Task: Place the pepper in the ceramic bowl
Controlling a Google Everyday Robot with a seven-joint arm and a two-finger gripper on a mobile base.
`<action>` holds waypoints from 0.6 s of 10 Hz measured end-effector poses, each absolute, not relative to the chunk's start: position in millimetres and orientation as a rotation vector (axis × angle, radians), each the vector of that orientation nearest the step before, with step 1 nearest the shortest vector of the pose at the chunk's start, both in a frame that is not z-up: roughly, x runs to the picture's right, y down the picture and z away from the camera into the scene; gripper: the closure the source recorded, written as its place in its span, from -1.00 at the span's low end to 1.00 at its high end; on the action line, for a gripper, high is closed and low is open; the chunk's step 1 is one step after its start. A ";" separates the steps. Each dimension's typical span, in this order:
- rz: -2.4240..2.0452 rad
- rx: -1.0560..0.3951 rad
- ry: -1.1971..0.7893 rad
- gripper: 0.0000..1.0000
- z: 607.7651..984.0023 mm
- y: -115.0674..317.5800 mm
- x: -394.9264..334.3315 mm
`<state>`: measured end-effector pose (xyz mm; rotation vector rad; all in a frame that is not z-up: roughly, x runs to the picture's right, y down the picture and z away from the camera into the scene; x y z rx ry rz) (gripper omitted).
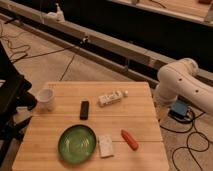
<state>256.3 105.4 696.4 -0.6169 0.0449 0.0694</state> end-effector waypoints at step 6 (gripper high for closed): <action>0.299 -0.728 0.072 -0.30 734.7 148.9 205.9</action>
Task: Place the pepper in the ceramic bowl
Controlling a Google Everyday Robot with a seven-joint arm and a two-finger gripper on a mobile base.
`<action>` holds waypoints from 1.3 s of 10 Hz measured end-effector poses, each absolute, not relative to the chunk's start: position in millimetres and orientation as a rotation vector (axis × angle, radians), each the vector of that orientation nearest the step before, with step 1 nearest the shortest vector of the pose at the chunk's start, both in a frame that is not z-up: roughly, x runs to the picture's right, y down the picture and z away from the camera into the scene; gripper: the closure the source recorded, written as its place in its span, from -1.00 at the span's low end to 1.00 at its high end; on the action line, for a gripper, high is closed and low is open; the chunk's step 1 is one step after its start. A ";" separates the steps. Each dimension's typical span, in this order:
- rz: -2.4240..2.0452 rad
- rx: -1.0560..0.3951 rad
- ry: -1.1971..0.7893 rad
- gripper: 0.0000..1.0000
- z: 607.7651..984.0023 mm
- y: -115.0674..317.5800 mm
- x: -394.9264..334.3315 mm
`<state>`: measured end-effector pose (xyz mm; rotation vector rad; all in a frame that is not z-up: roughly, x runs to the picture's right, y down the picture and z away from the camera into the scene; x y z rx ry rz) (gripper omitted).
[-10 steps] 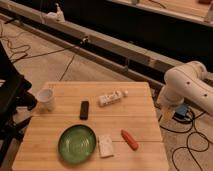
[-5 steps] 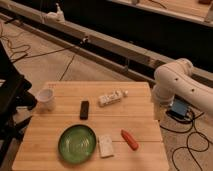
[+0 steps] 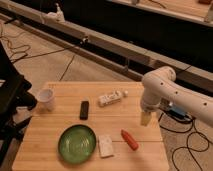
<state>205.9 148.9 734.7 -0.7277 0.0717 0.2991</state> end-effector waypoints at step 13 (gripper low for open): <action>0.315 -0.686 0.038 -0.30 739.4 204.8 155.4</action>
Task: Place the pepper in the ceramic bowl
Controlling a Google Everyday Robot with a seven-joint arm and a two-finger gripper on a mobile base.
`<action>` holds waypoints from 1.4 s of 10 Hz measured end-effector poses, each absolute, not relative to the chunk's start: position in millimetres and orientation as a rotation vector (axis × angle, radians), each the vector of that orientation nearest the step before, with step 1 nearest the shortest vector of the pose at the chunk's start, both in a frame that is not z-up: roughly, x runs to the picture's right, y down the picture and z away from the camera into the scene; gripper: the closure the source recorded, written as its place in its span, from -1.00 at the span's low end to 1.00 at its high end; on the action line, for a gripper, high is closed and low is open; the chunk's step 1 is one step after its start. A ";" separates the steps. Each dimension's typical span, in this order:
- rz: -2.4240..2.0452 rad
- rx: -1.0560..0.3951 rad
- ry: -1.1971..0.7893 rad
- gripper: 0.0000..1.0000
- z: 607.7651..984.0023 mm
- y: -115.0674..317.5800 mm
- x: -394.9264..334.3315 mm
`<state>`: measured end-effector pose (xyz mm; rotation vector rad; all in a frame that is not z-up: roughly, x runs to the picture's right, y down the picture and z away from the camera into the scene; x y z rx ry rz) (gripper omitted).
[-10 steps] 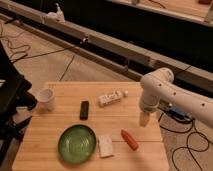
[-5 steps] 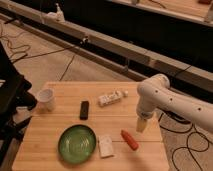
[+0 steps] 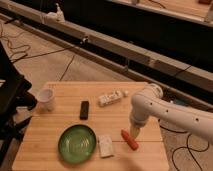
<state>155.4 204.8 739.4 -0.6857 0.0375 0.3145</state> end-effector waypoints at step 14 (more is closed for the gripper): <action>0.313 -0.696 0.096 -0.30 771.5 279.2 134.5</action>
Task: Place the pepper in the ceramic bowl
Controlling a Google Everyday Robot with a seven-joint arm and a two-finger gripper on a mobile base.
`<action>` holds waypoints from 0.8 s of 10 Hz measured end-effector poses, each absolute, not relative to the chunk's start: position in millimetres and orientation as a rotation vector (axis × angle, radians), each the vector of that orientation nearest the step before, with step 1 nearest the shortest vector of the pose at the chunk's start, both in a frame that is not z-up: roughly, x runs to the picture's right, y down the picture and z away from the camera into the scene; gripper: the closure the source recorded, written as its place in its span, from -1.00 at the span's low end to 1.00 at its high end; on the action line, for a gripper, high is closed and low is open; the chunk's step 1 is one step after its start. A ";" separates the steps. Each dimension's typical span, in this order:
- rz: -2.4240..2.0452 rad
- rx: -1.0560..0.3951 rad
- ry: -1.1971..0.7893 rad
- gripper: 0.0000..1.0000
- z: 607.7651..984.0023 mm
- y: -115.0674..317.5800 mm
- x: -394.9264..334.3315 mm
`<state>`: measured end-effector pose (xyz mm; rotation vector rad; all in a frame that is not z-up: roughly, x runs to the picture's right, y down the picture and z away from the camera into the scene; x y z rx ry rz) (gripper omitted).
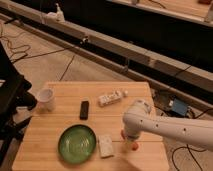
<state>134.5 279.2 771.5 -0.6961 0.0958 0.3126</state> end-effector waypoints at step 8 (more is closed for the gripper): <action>0.278 -0.598 0.076 1.00 777.4 257.5 139.7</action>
